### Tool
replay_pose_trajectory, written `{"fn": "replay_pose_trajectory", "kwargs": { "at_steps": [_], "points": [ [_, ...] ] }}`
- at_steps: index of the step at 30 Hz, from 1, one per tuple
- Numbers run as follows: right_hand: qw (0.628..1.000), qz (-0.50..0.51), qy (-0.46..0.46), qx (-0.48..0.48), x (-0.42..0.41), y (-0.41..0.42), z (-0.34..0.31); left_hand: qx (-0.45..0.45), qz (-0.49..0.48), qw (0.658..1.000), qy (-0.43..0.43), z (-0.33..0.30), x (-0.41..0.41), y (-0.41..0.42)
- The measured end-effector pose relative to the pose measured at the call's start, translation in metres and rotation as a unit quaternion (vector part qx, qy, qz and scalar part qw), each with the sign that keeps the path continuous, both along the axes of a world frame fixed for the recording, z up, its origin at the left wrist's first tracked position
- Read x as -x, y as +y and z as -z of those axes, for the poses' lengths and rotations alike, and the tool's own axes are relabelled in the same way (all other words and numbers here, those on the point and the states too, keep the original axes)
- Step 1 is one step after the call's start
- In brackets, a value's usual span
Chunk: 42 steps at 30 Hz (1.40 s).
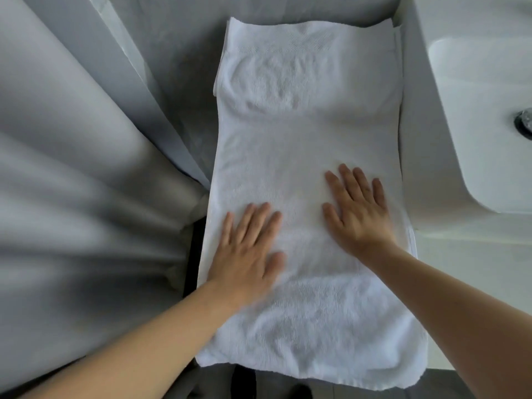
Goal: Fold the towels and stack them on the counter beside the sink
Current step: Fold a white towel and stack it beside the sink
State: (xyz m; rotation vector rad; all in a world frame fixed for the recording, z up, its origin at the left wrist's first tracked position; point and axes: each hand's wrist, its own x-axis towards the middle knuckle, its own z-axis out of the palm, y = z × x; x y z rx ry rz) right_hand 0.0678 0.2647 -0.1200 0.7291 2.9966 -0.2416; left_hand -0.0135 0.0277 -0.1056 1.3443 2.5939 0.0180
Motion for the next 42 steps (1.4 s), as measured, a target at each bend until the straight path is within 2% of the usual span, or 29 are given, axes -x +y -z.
{"fn": "replay_pose_trajectory", "kwargs": {
  "at_steps": [2, 10, 13, 15, 18, 22, 29, 31, 34, 36, 39, 42],
  "points": [
    [1.0, -0.005, 0.004, 0.0, 0.0, 0.003, 0.001, 0.022, -0.01, 0.999, 0.029, 0.007, -0.005, -0.017],
    [1.0, -0.002, 0.006, 0.022, -0.003, 0.001, -0.004, -0.015, -0.022, 0.999, 0.047, 0.016, -0.003, -0.013],
    [0.995, 0.034, 0.077, 0.054, -0.024, -0.026, -0.017, -0.011, -0.035, 0.998, 0.047, 0.016, -0.003, -0.01],
    [0.992, 0.013, 0.108, 0.069, -0.06, -0.056, -0.021, -0.013, -0.041, 0.998, 0.047, 0.017, -0.002, -0.009],
    [0.997, -0.034, 0.021, 0.059, -0.119, -0.079, -0.017, -0.023, -0.045, 0.997, 0.05, 0.016, -0.001, -0.011],
    [0.998, 0.015, -0.05, 0.024, -0.134, -0.07, -0.011, -0.032, -0.039, 0.998, 0.047, 0.016, 0.0, -0.011],
    [0.997, 0.031, -0.063, -0.013, -0.132, -0.074, -0.009, 0.014, -0.055, 0.998, 0.023, 0.009, 0.006, -0.001],
    [0.997, 0.035, -0.059, -0.016, -0.131, -0.074, -0.01, -0.004, -0.084, 0.996, 0.007, 0.005, -0.007, 0.006],
    [0.998, 0.036, -0.059, -0.015, -0.13, -0.073, -0.007, -0.088, -0.023, 0.996, 0.019, 0.005, -0.06, -0.008],
    [0.998, 0.034, -0.057, -0.019, -0.13, -0.073, -0.006, -0.065, 0.005, 0.998, 0.018, 0.011, -0.083, -0.033],
    [0.998, 0.032, -0.057, -0.026, -0.131, -0.072, -0.006, -0.012, -0.082, 0.996, 0.016, 0.015, -0.069, -0.054],
    [0.998, 0.034, -0.054, -0.026, -0.131, -0.072, -0.007, -0.024, -0.112, 0.993, 0.028, 0.016, -0.059, -0.058]
  ]
}}
